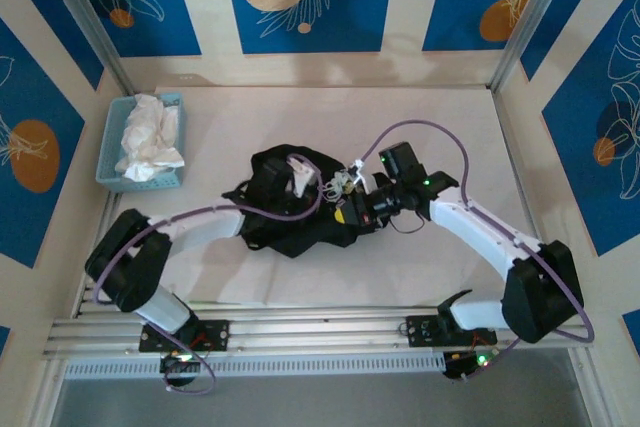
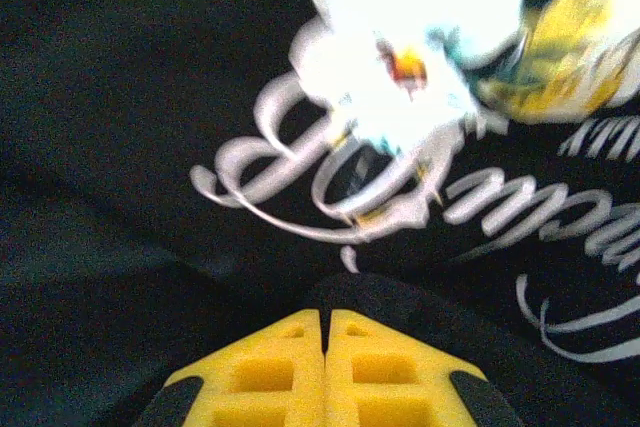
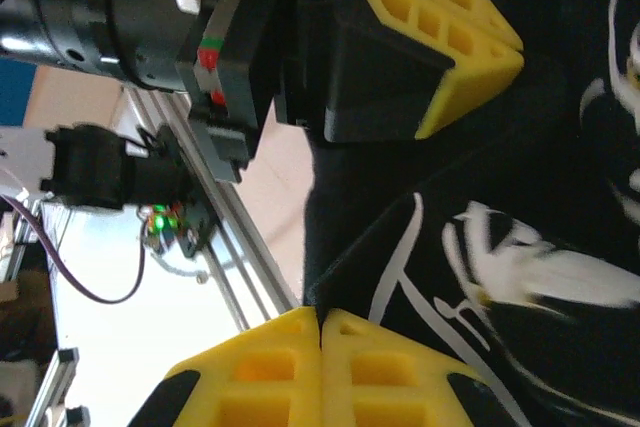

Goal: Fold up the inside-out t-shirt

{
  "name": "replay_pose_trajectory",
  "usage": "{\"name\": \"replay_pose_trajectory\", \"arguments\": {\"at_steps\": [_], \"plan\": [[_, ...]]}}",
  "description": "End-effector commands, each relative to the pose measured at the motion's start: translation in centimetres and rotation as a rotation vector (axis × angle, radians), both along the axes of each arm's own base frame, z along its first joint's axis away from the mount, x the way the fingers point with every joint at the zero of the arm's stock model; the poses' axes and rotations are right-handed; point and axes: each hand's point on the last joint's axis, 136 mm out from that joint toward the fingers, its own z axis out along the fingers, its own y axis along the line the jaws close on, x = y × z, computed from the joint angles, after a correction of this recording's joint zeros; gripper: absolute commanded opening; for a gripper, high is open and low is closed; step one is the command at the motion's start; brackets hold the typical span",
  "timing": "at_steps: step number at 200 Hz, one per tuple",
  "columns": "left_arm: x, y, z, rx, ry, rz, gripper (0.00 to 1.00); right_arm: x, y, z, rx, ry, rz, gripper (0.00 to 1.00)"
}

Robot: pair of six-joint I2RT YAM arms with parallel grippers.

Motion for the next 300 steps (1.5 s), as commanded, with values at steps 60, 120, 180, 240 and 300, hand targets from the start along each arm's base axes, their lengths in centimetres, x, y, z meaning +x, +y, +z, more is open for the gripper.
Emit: {"name": "replay_pose_trajectory", "arguments": {"at_steps": [60,120,180,240,300], "plan": [[7.8,9.2,22.0,-0.256,-0.375,0.29,0.0,5.0,1.5,16.8,0.21,-0.527,-0.126,0.0],[14.4,12.8,16.2,0.096,-0.277,0.506,0.52,11.0,3.2,15.9,0.164,-0.492,-0.217,0.0],[3.4,8.0,11.3,-0.147,-0.245,0.159,0.75,12.8,3.7,14.2,0.173,-0.413,-0.202,0.0],[1.2,1.6,6.7,-0.117,-0.162,-0.071,0.74,13.3,3.7,14.1,0.174,-0.396,-0.197,0.0],[2.9,2.1,6.5,-0.12,-0.153,0.001,0.26,15.7,2.2,11.3,0.017,-0.406,-0.238,0.0]]}}
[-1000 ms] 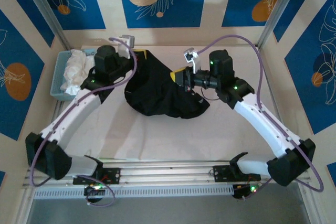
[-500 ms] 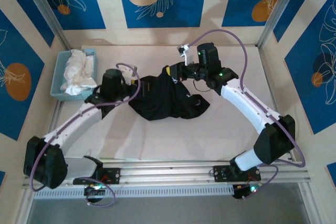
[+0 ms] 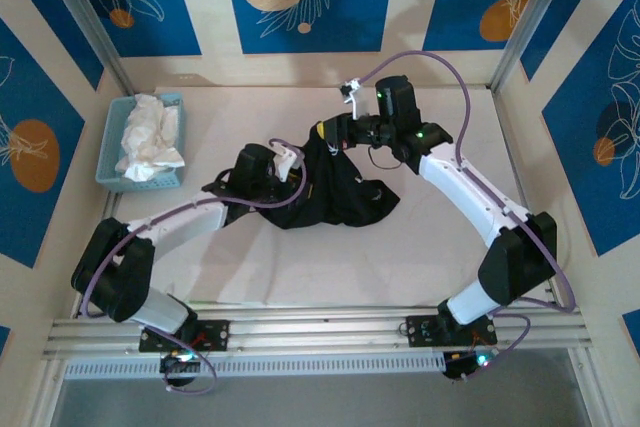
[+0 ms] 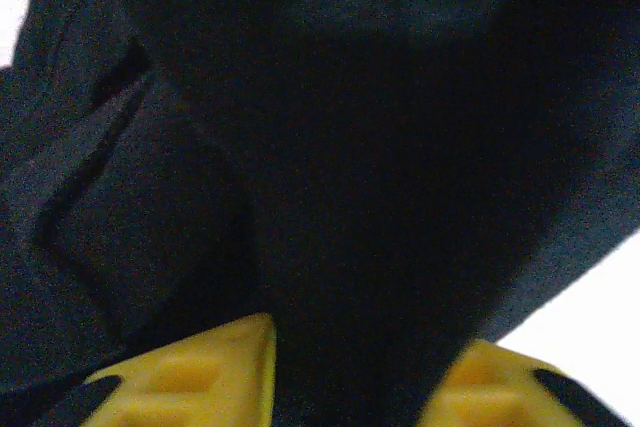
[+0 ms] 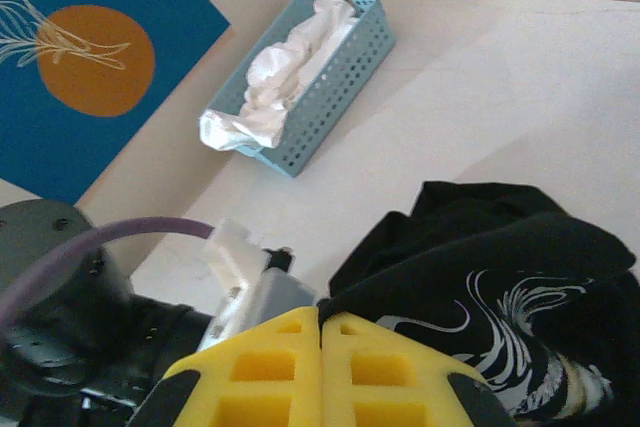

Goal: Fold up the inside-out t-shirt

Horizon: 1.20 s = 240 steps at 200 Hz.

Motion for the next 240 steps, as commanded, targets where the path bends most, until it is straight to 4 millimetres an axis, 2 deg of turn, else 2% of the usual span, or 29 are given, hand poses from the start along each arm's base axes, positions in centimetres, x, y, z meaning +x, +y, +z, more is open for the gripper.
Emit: {"name": "replay_pose_trajectory", "arguments": {"at_steps": [1,21,32,45,60,96,102,121,135,158,178,199,211,220,240], "plan": [[0.9,-0.1,3.8,-0.078,-0.083,0.009,0.26,1.5,-1.0,-0.8,-0.094,-0.022,-0.041,0.0],[0.7,0.4,4.2,-0.102,-0.084,0.009,0.19,2.1,-0.9,-1.7,-0.125,-0.018,-0.037,0.0],[0.8,0.8,4.0,-0.098,-0.072,0.019,0.11,2.1,-0.6,-1.6,-0.11,-0.018,-0.02,0.0],[0.9,1.2,3.9,-0.102,-0.06,0.025,0.09,2.2,-0.1,-1.4,-0.094,-0.016,-0.004,0.0],[0.9,1.5,4.1,-0.122,-0.051,0.035,0.0,2.6,0.2,-1.3,-0.092,-0.017,0.004,0.01],[0.8,1.7,4.9,-0.169,-0.045,0.054,0.0,3.7,1.1,-2.6,-0.103,0.044,0.019,0.01],[0.9,1.9,4.5,-0.16,-0.041,0.062,0.05,3.8,1.2,-2.5,-0.097,0.042,0.022,0.01],[1.3,2.0,2.9,-0.124,-0.019,0.079,0.09,3.8,1.3,-2.4,-0.092,0.04,0.022,0.01],[1.4,1.5,2.2,-0.13,0.007,0.058,0.27,3.8,1.3,-2.3,-0.088,0.038,0.024,0.01],[1.5,0.6,1.2,-0.14,0.044,0.031,0.44,3.7,1.3,-1.8,-0.085,0.033,0.027,0.01],[1.4,-0.1,0.6,-0.15,0.065,0.008,0.52,3.7,1.3,-1.7,-0.086,0.029,0.025,0.01],[1.4,-0.8,0.0,-0.152,0.084,-0.011,0.54,3.8,1.2,-1.7,-0.088,0.029,0.021,0.01],[1.5,-0.8,-0.3,-0.147,0.088,-0.01,0.54,3.8,1.2,-1.7,-0.088,0.03,0.022,0.01],[1.6,-0.8,-0.6,-0.14,0.091,-0.006,0.49,3.8,1.2,-1.8,-0.091,0.031,0.021,0.01],[2.0,-0.5,-1.2,-0.115,0.093,0.014,0.25,3.9,1.1,-1.8,-0.093,0.028,0.021,0.01]]}}
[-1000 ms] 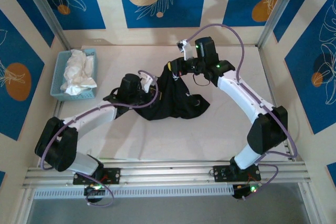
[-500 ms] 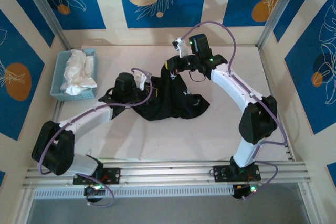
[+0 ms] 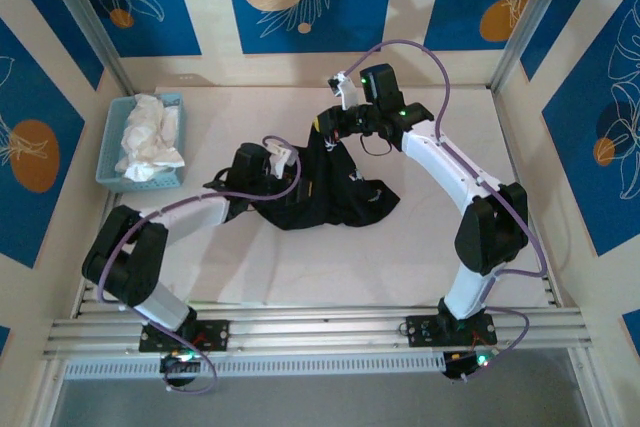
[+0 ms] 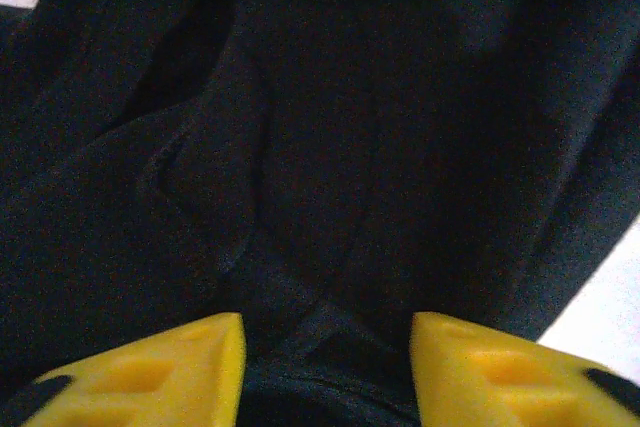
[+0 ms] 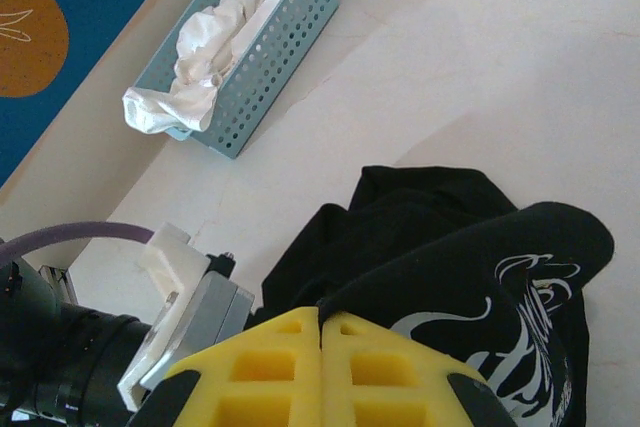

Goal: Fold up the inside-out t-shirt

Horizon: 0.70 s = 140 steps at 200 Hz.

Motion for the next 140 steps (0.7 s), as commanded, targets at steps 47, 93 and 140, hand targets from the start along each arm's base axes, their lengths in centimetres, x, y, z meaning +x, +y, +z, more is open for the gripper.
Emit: {"name": "replay_pose_trajectory", "arguments": {"at_steps": [47,93,140], "plan": [[0.7,-0.2,3.3,-0.071,-0.068,0.014,0.0,0.9,-0.5,0.5,-0.006,0.007,-0.006,0.05],[0.0,1.5,5.2,-0.155,-0.062,0.095,0.0,3.1,-1.4,-3.2,-0.097,0.127,-0.076,0.23],[-0.6,3.8,5.8,-0.122,-0.092,0.171,0.0,1.3,-2.6,-3.1,-0.171,0.08,-0.108,0.41]]}}
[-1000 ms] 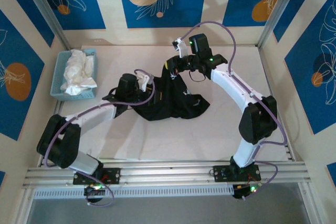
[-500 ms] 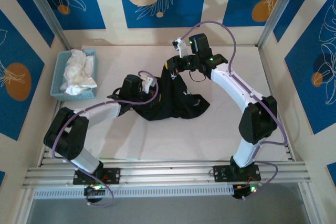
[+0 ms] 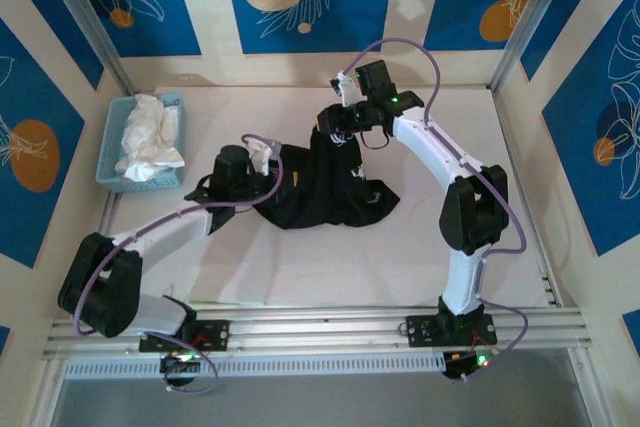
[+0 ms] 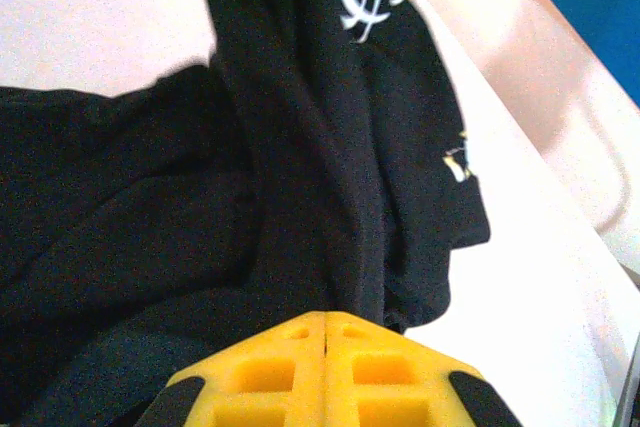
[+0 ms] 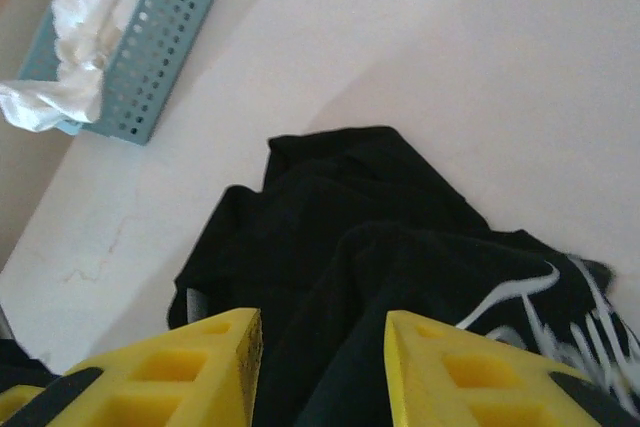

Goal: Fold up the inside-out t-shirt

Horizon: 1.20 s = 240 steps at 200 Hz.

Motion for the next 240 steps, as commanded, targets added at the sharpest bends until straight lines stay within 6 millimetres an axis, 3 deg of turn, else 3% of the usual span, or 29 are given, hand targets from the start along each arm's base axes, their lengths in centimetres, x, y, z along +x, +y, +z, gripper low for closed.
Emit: {"name": "replay_pose_trajectory", "arguments": {"at_steps": [1,32,58,74,106,120,135,150,171,201,220,240], "plan": [[0.1,1.3,0.7,0.004,-0.021,0.055,0.0,-2.3,-0.9,1.4,-0.043,-0.038,-0.007,0.41],[-0.2,1.9,0.6,0.026,-0.03,0.074,0.0,-7.3,-0.8,-0.4,-0.079,-0.04,0.009,0.47],[-0.2,2.3,0.9,0.041,-0.044,0.08,0.0,-11.0,-0.3,-3.6,-0.102,-0.003,0.0,0.54],[-0.3,2.3,1.1,0.045,-0.052,0.079,0.0,-11.5,-0.1,-5.9,-0.104,0.024,-0.029,0.55],[-0.2,2.5,1.4,0.05,-0.061,0.089,0.0,-10.2,1.4,-9.6,-0.107,0.046,-0.069,0.55],[-0.1,3.1,1.6,0.065,-0.066,0.123,0.0,-9.6,1.2,-10.6,-0.112,0.046,-0.103,0.45],[0.0,4.4,1.9,0.095,-0.065,0.184,0.0,-9.6,0.2,-9.2,-0.1,-0.016,-0.124,0.15],[-0.2,5.5,2.5,0.113,-0.073,0.231,0.0,-10.5,-1.3,-6.5,-0.075,-0.115,-0.117,0.0],[-1.1,6.4,4.1,0.106,-0.1,0.25,0.0,-12.4,-3.3,-2.4,-0.047,-0.207,-0.069,0.0],[-2.8,8.9,5.2,0.15,-0.122,0.319,0.0,-15.2,-6.9,0.6,-0.039,-0.239,-0.043,0.0],[-4.0,10.3,4.1,0.19,-0.102,0.356,0.0,-16.3,-8.9,1.1,0.0,-0.225,-0.056,0.0],[-4.5,11.2,1.1,0.243,-0.04,0.38,0.0,-16.9,-9.5,0.3,0.067,-0.186,-0.06,0.0]]}}
